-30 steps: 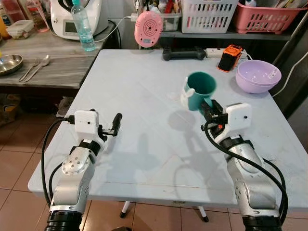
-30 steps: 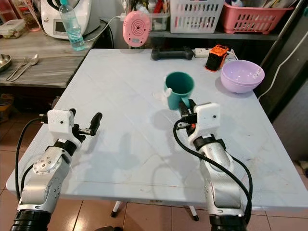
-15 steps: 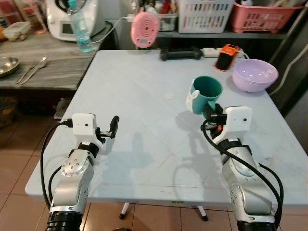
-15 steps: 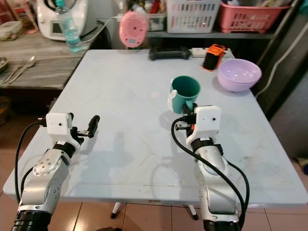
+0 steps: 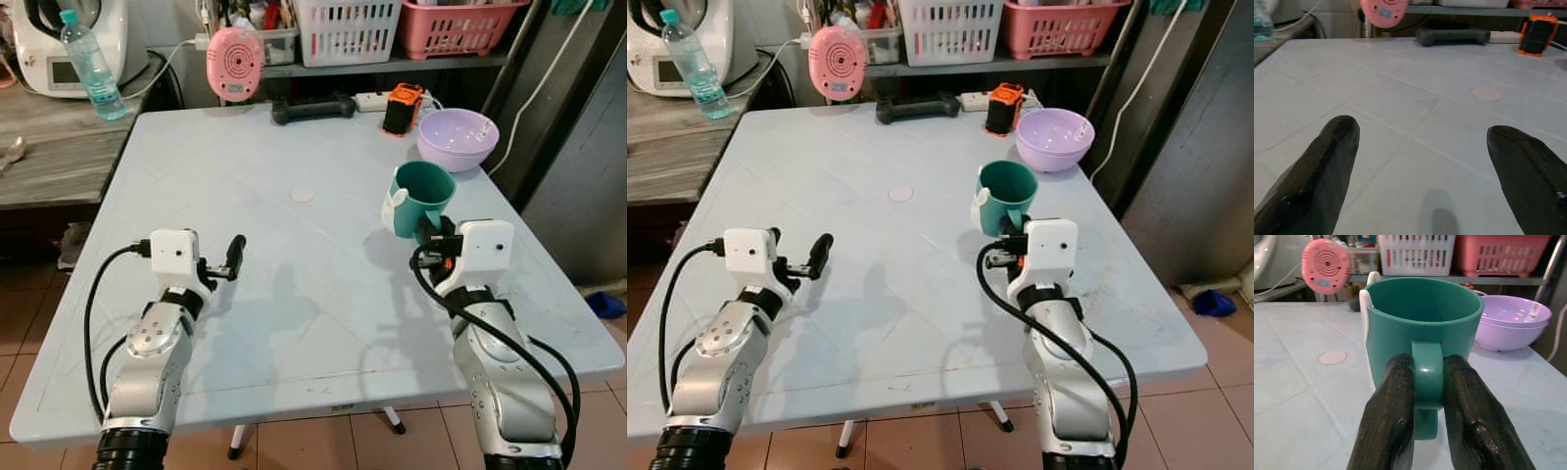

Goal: Setting the table

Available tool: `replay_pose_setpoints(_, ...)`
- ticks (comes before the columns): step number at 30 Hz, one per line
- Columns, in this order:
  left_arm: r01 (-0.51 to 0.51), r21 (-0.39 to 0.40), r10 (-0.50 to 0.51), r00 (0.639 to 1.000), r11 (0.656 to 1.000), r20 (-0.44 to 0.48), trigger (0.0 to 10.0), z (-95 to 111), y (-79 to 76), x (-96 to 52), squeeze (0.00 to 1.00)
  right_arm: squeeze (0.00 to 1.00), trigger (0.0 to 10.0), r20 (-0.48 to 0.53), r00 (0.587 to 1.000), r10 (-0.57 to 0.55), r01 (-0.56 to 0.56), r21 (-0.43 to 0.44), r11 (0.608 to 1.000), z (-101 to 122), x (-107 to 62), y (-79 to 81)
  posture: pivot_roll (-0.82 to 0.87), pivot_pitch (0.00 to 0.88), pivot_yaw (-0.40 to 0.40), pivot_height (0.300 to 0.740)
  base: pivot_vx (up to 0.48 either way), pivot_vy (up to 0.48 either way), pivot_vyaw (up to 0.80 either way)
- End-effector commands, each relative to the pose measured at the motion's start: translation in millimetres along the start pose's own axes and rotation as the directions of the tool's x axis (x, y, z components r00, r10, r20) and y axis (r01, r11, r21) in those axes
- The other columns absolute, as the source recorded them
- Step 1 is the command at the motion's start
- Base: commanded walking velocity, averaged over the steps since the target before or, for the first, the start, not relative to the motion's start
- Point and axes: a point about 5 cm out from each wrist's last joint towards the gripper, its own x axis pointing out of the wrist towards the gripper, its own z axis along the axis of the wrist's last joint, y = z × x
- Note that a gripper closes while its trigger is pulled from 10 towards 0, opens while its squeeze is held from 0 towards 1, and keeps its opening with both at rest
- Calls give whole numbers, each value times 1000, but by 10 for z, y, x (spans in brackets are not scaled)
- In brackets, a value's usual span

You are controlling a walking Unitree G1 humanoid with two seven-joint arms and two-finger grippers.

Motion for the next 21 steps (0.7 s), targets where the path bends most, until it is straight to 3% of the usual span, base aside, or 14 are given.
replay_pose_setpoints(1, 2, 24, -2, 1000, 1000, -16, 10000, -13, 11, -8, 0, 0, 10000, 18, 1000, 7, -7, 2, 1000, 54, 5, 30, -16, 45, 30, 740, 0, 0, 0)
replay_pose_setpoints(21, 22, 38, -21, 999, 999, -30, 10000, -7, 24, -18, 0, 0, 10000, 22, 1000, -3, 3, 23, 1000, 50, 27, 43, -6, 50, 49, 740, 0, 0, 0)
